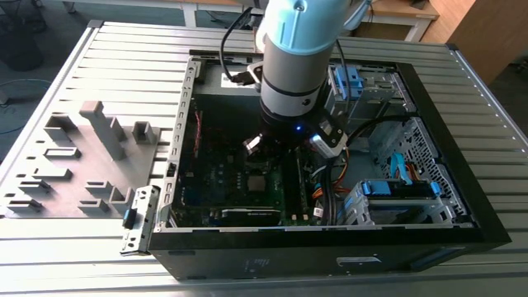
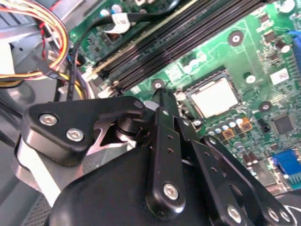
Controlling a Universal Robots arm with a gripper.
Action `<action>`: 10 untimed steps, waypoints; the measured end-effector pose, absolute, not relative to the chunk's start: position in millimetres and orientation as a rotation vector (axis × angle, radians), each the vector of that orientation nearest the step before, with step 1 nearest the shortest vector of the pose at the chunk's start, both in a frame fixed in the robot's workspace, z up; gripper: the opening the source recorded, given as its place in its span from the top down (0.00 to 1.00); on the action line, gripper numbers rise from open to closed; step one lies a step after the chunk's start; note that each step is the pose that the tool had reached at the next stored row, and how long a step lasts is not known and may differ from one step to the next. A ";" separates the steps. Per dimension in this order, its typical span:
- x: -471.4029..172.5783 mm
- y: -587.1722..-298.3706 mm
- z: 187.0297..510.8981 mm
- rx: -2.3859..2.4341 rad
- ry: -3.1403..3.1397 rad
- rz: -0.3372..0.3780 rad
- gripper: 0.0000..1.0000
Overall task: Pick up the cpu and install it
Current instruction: 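Close the cpu cover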
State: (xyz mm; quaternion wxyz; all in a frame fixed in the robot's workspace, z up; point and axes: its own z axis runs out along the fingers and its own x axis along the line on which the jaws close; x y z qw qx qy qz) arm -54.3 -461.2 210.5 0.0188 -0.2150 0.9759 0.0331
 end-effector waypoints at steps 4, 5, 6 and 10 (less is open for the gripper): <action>-51.0 -456.4 210.1 -0.668 3.030 0.102 0.89; -50.9 -454.2 210.1 -0.668 3.030 0.103 0.89; -50.8 -452.2 210.0 -0.668 3.030 0.103 0.89; -50.2 -447.1 209.6 -0.668 3.030 0.103 0.89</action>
